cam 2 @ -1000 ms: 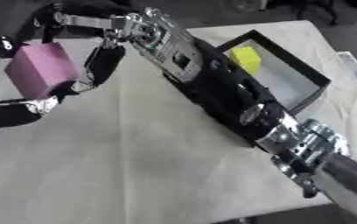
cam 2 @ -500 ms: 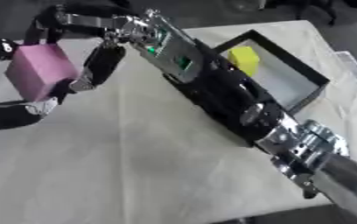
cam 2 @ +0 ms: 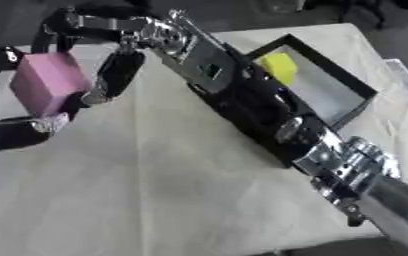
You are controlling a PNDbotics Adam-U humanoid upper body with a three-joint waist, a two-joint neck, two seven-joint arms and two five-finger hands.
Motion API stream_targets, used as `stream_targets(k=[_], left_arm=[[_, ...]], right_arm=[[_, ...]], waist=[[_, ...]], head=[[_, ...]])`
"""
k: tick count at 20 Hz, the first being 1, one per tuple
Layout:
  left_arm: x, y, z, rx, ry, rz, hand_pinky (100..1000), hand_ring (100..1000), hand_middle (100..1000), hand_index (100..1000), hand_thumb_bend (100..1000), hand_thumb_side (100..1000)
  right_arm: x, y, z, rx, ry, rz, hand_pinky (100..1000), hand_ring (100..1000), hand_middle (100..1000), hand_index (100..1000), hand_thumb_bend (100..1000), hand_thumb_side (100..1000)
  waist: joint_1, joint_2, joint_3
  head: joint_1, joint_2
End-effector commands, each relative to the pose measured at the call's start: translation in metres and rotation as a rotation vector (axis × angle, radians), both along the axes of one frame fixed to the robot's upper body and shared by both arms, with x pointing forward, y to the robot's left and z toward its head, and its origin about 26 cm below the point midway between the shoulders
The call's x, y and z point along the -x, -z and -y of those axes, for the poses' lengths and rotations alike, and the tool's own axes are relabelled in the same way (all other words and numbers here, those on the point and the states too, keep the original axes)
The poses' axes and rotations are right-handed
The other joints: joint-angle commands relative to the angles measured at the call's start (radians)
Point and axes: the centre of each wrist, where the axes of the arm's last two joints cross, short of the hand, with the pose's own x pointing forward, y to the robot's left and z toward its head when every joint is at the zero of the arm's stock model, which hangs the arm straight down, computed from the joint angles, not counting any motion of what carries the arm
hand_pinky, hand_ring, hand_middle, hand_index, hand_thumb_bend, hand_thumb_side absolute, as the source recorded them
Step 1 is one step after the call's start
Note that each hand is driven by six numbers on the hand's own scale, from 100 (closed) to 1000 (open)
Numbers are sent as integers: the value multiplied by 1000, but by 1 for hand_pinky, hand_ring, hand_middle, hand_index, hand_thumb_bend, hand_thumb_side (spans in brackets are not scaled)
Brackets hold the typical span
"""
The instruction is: Pick up the objects with one hand, pass them to the other hand, and then place them into the box on the other side of the table.
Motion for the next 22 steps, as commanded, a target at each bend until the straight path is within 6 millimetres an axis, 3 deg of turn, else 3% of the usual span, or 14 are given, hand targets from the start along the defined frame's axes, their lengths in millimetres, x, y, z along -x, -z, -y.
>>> stream_targets(k=[1, 7, 13, 14, 15, 22], left_arm=[[-1, -9, -2, -19, -35, 41, 826, 701, 594, 796, 689, 388], [-1, -11, -1, -54, -101, 56, 842, 724, 613, 811, 786, 476], [0, -11, 0, -51, -127, 59, 843, 725, 614, 812, 789, 483], [0, -10, 0, -57, -128, 58, 854, 737, 622, 819, 889, 539], [0, -9, -1, -69, -130, 58, 856, 739, 623, 819, 906, 547], [-1, -4, -5, -122, -142, 43, 861, 743, 628, 820, 919, 531]], right_arm=[[4, -9, 1, -3, -5, 19, 845, 630, 496, 531, 387, 100], [5, -11, 1, -15, 2, 16, 840, 621, 490, 524, 395, 100], [5, -11, 1, -20, 7, 15, 840, 621, 490, 523, 395, 100], [5, -12, 1, -19, 7, 18, 838, 619, 488, 521, 398, 100], [5, -13, 2, -19, 9, 21, 838, 619, 488, 521, 398, 100], [6, -18, 6, -39, 18, 22, 836, 613, 487, 520, 396, 100]], waist=[[-9, -20, 0], [-8, -20, -2], [-8, -20, -4], [-8, -20, -4], [-7, -21, -4], [-7, -23, -6]], head=[[-1, 6], [-3, 6], [-3, 6], [-3, 6], [-3, 6], [-5, 6]])
